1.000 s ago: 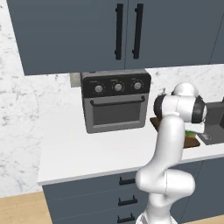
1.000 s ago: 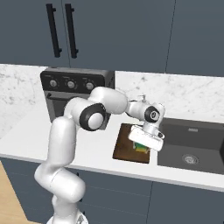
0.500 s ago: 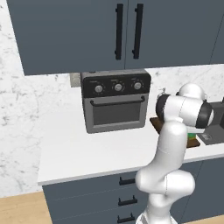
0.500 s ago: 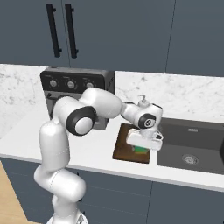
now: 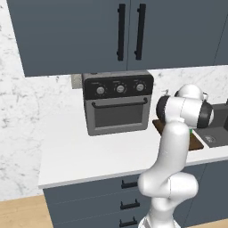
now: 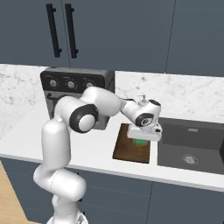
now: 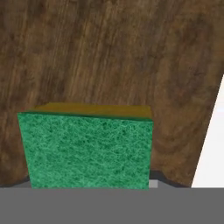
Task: Pick up the sponge from the counter and clean the cutting board by briefly scrubbing or pressing down on the cutting board. Once finished, release the sponge.
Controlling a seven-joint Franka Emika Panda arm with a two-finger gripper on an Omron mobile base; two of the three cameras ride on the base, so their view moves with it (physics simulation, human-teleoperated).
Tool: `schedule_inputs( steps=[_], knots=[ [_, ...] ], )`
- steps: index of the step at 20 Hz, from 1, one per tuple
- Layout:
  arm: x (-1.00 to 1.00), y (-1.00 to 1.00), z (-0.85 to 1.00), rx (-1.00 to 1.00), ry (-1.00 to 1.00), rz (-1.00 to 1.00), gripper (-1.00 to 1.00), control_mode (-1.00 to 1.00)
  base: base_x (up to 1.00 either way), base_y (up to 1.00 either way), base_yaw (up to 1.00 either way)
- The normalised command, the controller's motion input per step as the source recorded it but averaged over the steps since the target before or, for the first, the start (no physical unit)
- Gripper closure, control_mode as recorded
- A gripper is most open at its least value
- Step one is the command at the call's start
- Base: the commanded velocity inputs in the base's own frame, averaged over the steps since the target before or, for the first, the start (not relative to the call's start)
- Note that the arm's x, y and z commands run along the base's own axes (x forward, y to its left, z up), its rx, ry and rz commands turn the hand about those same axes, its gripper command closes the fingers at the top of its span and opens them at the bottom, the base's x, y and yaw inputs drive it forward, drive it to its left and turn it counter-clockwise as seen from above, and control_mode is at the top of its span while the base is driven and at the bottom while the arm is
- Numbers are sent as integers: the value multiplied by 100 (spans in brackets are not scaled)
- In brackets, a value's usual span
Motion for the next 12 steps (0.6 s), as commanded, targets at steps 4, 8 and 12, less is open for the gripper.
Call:
schedule_inputs(
  steps=[4, 8, 12],
  knots=[
    [68, 0, -8, 0, -29, -1, 100, -100, 0, 0, 0],
    [49, 0, -16, 0, -40, -4, 100, -100, 0, 0, 0],
    [-11, 0, -20, 0, -23, -7, 100, -100, 0, 0, 0]
  ],
)
